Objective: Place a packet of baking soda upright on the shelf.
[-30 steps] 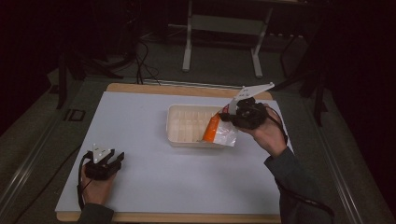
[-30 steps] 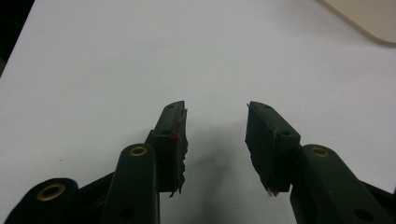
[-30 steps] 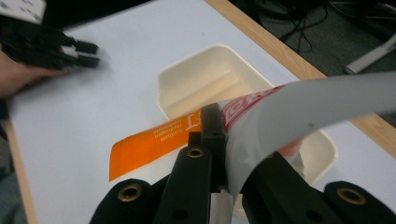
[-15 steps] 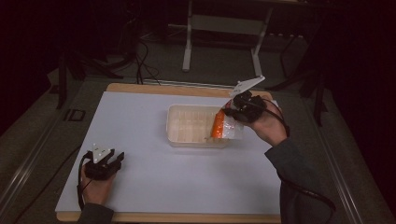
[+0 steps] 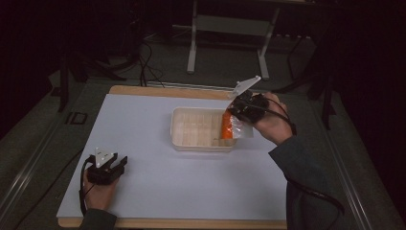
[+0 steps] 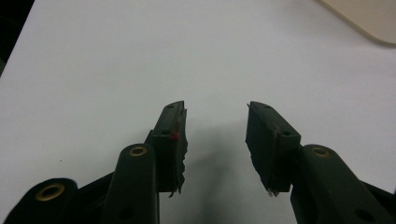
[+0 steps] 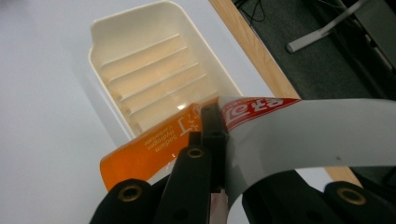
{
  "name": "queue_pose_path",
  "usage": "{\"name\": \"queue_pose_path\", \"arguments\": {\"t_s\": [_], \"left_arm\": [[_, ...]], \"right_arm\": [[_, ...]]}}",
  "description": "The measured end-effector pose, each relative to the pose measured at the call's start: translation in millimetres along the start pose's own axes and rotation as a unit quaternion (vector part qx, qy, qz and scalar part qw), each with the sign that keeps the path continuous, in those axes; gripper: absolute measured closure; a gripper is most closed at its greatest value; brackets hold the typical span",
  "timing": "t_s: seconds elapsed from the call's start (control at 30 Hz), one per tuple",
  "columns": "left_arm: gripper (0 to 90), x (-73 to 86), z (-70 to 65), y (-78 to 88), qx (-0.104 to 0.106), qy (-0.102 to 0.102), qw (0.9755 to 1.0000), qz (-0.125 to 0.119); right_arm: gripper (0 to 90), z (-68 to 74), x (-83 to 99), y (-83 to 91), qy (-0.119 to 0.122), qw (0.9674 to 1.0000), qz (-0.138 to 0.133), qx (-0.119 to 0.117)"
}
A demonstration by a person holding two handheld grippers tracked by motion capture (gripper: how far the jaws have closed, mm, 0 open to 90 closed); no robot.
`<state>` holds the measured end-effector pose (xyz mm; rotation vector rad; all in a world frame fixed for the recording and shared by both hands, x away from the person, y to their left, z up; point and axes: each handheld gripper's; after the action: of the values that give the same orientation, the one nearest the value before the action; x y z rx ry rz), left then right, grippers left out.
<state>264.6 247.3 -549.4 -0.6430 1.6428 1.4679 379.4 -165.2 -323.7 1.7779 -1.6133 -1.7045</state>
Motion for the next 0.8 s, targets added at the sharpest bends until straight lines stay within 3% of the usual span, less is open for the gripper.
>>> {"name": "queue_pose_path", "arguments": {"t_s": [0.3,0.8], "left_arm": [[57.2,0.0,0.4,0.2,0.001,0.001,1.0000,-0.001],[57.2,-0.1,0.2,0.0,0.001,0.000,1.0000,0.001]], "right_arm": [[90.0,16.3,-9.9,-12.3,0.039,0.9990,0.020,-0.003],[90.0,16.5,-14.9,-26.2,0.030,0.9991,0.022,-0.018]]}}
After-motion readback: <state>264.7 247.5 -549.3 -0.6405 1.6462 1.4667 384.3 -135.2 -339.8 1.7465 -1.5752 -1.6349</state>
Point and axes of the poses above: each handheld gripper's, and its own axes: y roughly backward along the jaws, x roughly out of its underside, z roughly to its left, and after that the axes turned 2 degrees about -z, right-handed
